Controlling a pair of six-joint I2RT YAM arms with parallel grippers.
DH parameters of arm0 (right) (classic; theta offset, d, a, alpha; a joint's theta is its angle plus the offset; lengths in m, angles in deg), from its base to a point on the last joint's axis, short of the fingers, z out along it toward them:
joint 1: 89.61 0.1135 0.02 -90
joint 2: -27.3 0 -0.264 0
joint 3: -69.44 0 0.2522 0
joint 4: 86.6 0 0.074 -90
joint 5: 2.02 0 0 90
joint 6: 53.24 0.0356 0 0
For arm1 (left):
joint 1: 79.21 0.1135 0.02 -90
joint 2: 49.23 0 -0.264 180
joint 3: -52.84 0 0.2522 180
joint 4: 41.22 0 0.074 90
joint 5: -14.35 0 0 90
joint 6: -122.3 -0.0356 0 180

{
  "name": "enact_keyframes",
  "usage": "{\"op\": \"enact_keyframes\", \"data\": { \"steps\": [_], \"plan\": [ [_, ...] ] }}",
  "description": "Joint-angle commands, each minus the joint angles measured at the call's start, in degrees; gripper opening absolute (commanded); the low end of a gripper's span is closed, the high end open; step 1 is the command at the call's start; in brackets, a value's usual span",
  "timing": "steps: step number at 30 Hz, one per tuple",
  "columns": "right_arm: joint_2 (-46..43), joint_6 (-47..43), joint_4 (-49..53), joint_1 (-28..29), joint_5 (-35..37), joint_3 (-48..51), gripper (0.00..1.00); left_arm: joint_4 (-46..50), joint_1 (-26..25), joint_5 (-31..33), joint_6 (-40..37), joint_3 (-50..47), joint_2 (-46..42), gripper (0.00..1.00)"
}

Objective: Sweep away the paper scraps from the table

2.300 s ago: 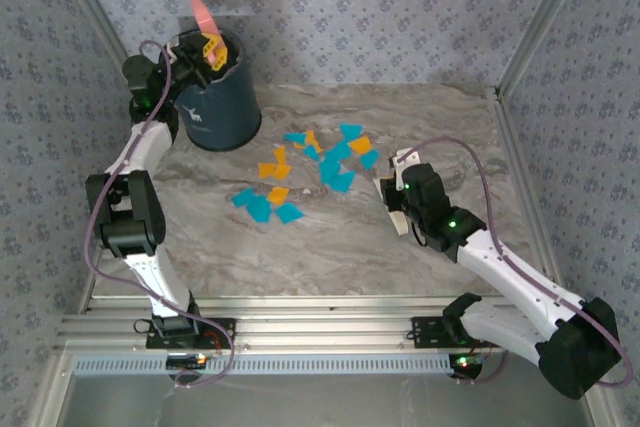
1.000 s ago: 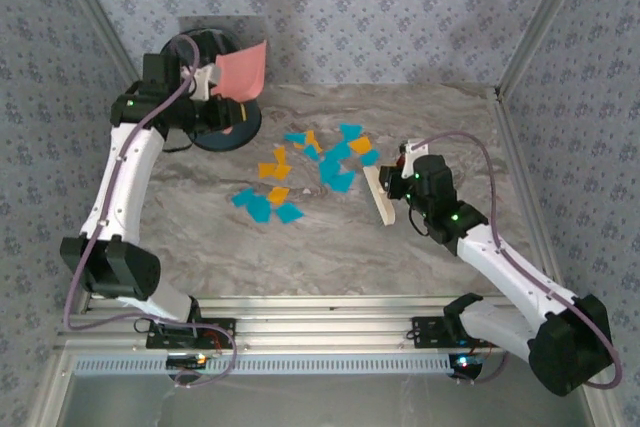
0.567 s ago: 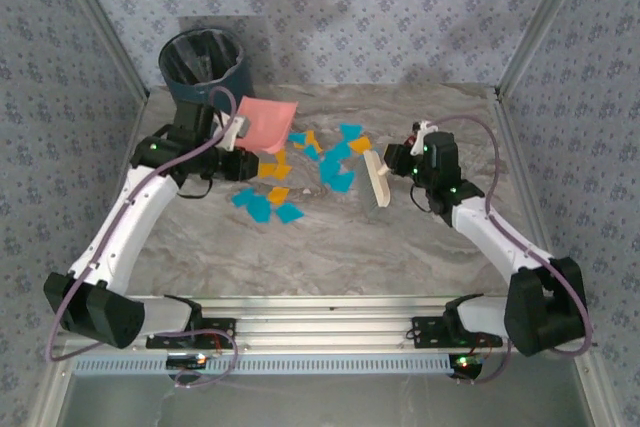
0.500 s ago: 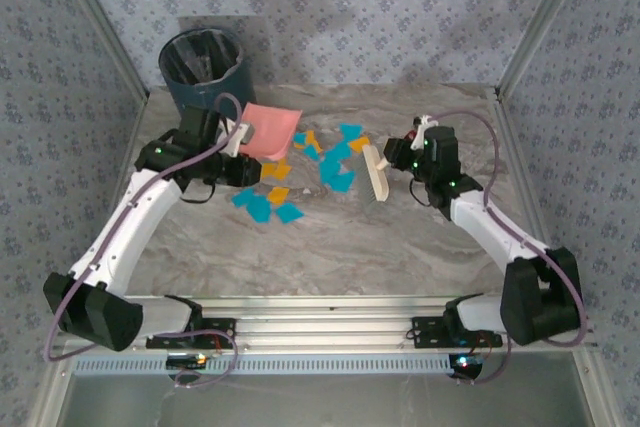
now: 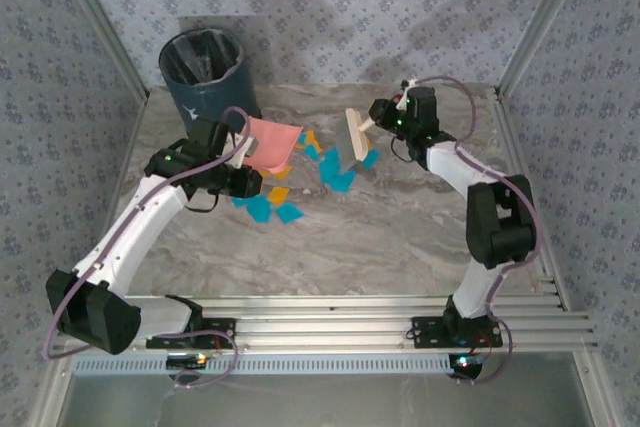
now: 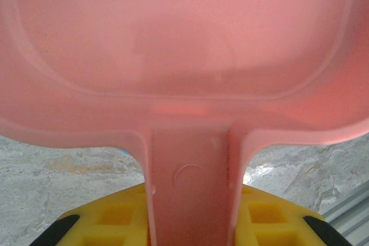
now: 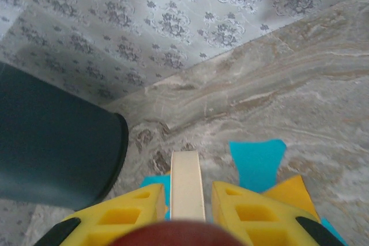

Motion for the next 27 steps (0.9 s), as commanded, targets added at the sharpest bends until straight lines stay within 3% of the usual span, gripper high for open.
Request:
{"op": "enact_keyframes", "data": {
  "steps": [1,13,27],
  "plan": [
    [4.1,5.6,-4.0,-0.2,1.7,-5.0,0.00,-0.8,-0.4,0.4,-0.6,0.5,0.3,0.00],
    [12.4,10.1,-0.5,0.0,6.7,-9.9,0.00,0.6,-0.5,0.5,-1.2,0.7,2.1,0.00],
    [2.4,5.2,6.8,-1.0,14.3,4.0,0.00,1.1,-1.7,0.5,-1.2,-0.2,3.3,0.00]
  ]
}}
